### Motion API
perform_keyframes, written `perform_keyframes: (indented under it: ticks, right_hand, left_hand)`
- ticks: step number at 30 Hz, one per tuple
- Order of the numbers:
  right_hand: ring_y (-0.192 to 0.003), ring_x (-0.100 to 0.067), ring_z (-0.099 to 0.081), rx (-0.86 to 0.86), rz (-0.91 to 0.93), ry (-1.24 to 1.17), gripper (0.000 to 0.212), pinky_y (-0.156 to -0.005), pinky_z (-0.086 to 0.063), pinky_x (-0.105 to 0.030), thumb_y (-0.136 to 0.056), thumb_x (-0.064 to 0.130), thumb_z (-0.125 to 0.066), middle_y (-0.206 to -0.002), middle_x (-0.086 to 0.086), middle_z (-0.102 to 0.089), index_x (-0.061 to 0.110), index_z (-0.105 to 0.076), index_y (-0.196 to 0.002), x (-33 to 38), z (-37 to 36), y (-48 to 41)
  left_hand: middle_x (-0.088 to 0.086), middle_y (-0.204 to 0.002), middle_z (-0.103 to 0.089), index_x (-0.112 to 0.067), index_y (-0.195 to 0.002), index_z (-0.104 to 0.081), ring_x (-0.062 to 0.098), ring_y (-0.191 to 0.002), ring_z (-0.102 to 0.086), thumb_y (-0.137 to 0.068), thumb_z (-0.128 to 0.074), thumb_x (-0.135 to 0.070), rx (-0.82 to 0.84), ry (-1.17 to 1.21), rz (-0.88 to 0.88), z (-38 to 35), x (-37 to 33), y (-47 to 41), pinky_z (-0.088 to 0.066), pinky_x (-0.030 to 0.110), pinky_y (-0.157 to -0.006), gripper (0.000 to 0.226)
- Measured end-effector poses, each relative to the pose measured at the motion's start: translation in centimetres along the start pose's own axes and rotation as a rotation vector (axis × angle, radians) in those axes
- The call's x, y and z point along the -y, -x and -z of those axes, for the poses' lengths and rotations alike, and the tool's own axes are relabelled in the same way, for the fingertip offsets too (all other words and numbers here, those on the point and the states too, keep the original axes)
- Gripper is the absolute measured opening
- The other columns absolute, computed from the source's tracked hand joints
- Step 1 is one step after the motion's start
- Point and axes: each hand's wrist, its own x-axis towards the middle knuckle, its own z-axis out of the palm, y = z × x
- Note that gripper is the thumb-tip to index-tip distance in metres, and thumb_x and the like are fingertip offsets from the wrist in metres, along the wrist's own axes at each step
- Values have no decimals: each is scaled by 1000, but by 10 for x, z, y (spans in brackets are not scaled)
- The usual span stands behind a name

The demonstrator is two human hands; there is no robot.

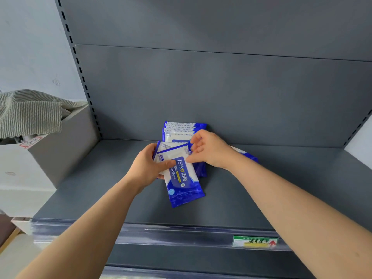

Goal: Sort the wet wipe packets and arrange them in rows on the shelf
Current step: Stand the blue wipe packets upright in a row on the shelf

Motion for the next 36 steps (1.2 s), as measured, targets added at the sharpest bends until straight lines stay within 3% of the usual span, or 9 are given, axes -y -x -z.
perform_keyframes:
  ticks: [4, 7, 14, 17, 19, 23, 27, 32, 36]
  right_hand:
    - [-69, -19, -63, 163, -154, 117, 41, -72, -58, -38, -67, 21, -85, -90, -11, -71, 14, -58, -96, -14, -6, 14]
    - [-62, -13, -57, 88, -87, 107, 20, -66, -52, -30, -76, 10, -77, -77, -6, -67, 14, -63, -89, -19, -6, 13]
    - [-95, -13, -63, -97, 31, 82, 29, -86, -50, -24, -84, 13, -69, -112, -6, -67, 13, -66, -114, -35, 15, 3]
    - [-117, -26, -53, -182, -171, 451, 49, -97, -43, -34, -88, 29, -63, -133, -10, -50, 12, -50, -132, -65, 41, -2]
    - [-109, -32, -54, -144, -336, 554, 45, -91, -46, -40, -85, 38, -64, -126, -12, -52, 12, -50, -118, -82, 51, -1]
    - [-92, -28, -62, -132, -411, 392, 46, -79, -50, -39, -73, 43, -75, -100, -6, -62, 12, -51, -96, -91, 56, 1]
    - [-74, -22, -67, -201, -453, 144, 30, -66, -52, -30, -70, 25, -83, -88, -7, -71, 9, -62, -84, -92, 69, 11]
    - [-75, -21, -71, -250, -381, -234, 31, -68, -56, -31, -76, 11, -78, -90, -6, -74, 9, -64, -104, -94, 92, 35]
    - [-81, -22, -71, -237, -222, -403, 41, -72, -58, -32, -77, 1, -75, -99, -9, -73, 7, -61, -115, -77, 96, 42]
  left_hand:
    - [8, -112, -68, -11, -117, -48, 18, -90, -71, -88, -65, -12, -12, 220, 86, -1, 11, 0, -60, 35, -70, 34]
    - [8, -112, -68, -13, -118, -48, 19, -91, -70, -89, -63, -6, 38, 262, 123, 2, 10, 2, -60, 34, -70, 33]
    - [-13, -93, -65, -21, -97, -49, 7, -82, -66, -66, -86, -25, -17, -289, 12, 1, 13, -4, -53, 23, -63, 49]
    - [-10, -99, -63, -23, -99, -48, 9, -85, -64, -65, -87, -27, -93, -331, -6, -4, 20, -13, -54, 30, -72, 51]
    - [-5, -109, -57, -24, -100, -49, 17, -93, -61, -63, -87, -33, -134, -398, -3, -7, 19, -20, -53, 38, -82, 55]
    - [1, -117, -45, -18, -111, -48, 17, -90, -54, -67, -85, -28, -179, -429, 3, -15, 11, -34, -45, 30, -80, 59]
    - [5, -121, -45, -15, -113, -47, 17, -88, -50, -67, -85, -25, -222, -438, 0, -22, 8, -44, -43, 30, -79, 60]
    - [7, -125, -41, -17, -122, -41, 26, -111, -46, -58, -89, -33, -318, -534, -28, -23, 12, -48, -42, 38, -92, 82]
    - [-1, -114, -40, -20, -120, -33, 24, -89, -56, -54, -92, -30, -367, -510, -74, -23, 6, -41, -48, 37, -77, 89]
